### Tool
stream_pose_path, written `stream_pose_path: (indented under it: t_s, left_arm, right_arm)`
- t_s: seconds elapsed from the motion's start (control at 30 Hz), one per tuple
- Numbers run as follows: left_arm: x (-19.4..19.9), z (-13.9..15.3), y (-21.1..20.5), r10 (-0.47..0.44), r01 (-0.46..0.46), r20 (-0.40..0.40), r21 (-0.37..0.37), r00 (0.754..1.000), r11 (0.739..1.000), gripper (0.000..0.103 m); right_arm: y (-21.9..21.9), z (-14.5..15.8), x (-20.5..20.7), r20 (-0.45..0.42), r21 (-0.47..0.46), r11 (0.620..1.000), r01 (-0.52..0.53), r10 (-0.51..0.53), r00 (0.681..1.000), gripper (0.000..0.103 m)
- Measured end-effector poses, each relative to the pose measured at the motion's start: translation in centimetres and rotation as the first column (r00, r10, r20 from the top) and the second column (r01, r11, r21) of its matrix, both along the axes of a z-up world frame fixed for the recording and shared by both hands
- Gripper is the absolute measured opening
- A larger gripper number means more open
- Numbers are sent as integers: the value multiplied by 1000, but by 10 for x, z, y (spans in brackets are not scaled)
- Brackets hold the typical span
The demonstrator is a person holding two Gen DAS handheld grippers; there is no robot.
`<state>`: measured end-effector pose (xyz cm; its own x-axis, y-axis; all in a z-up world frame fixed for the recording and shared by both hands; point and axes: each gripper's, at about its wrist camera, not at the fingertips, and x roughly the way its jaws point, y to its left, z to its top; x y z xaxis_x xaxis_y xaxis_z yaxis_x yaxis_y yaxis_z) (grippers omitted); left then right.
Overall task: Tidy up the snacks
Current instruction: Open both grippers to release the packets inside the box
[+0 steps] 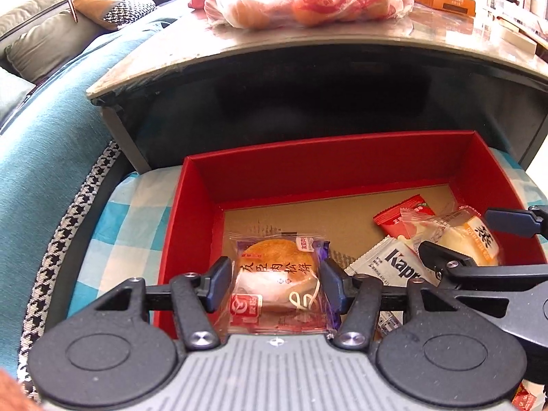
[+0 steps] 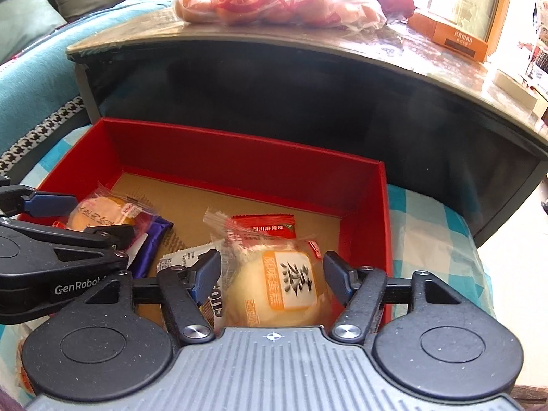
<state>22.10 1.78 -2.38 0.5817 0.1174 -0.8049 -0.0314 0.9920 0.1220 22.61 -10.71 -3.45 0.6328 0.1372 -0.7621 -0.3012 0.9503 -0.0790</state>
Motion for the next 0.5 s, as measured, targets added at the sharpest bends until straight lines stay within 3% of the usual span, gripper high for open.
stream_pose_path:
  t_s: [0.5]
  left_arm:
    - [-29,28,7,-8,9,56,-21,998,1000,95]
  right_arm:
    - [-8,28,-24,68,-2,1000,3,-3,998,82]
